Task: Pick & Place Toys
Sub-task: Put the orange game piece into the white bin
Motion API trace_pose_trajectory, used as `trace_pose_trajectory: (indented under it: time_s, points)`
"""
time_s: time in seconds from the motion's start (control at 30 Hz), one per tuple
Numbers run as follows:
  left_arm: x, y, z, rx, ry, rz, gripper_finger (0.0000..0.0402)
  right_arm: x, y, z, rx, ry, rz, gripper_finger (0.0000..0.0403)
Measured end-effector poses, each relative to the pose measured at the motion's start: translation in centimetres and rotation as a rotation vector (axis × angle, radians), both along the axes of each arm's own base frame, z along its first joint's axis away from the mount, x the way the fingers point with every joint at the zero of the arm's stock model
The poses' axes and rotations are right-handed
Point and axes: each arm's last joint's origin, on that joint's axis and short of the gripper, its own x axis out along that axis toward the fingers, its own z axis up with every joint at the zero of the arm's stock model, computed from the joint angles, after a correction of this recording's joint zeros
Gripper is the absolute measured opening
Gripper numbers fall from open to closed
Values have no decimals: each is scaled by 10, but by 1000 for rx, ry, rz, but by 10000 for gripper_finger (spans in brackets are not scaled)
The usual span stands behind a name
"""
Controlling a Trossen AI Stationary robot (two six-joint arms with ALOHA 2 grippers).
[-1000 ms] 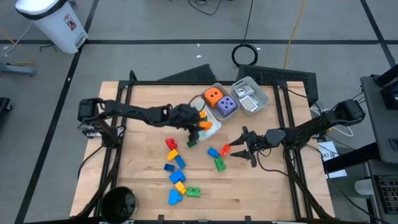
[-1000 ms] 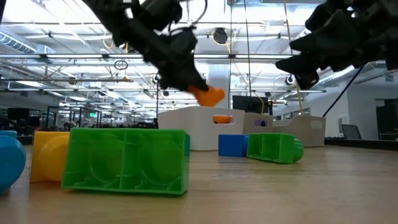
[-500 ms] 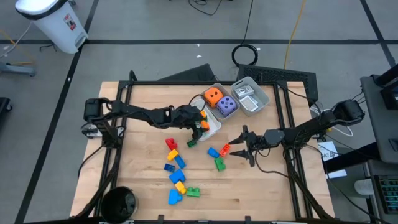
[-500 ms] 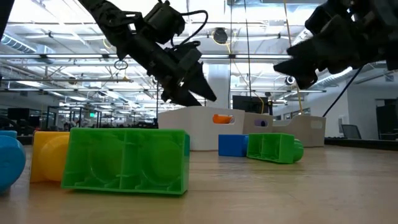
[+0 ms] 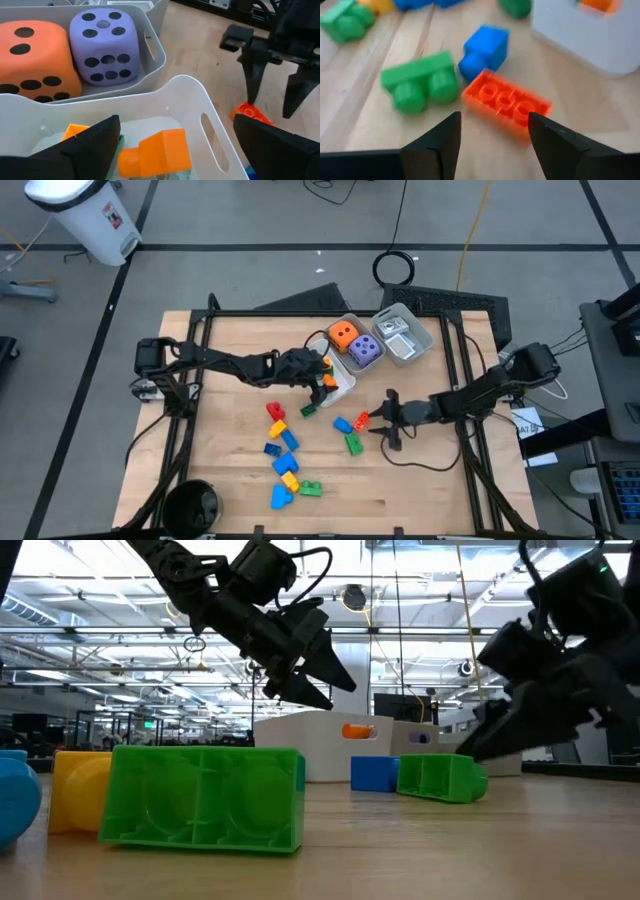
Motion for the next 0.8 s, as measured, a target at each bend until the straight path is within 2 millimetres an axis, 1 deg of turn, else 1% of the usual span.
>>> trace_pose_trajectory:
  time_s: [0.17,0.23,0.33,0.4,0.47,0.57,0.67,0.8]
  points:
    - [0,0,0,0,3,0,392,3,3,2,124,56,83,187]
    - [0,0,0,-1,4,0,392,4,6,8,170,40,151,183]
    - [0,-1,0,-1,5,-2,392,5,9,21,196,-40,214,177]
    - [0,-1,0,-1,5,-4,392,5,9,28,141,-92,202,175]
    - [0,-2,0,-1,5,-7,392,5,9,31,32,-135,144,174]
    - [0,-2,0,-1,2,-8,392,5,9,27,-113,-133,56,182]
    - [0,-2,0,-1,1,-8,392,8,9,19,-136,-121,6,203]
    - [1,-2,0,0,-4,-8,392,22,8,10,-141,-64,-49,232]
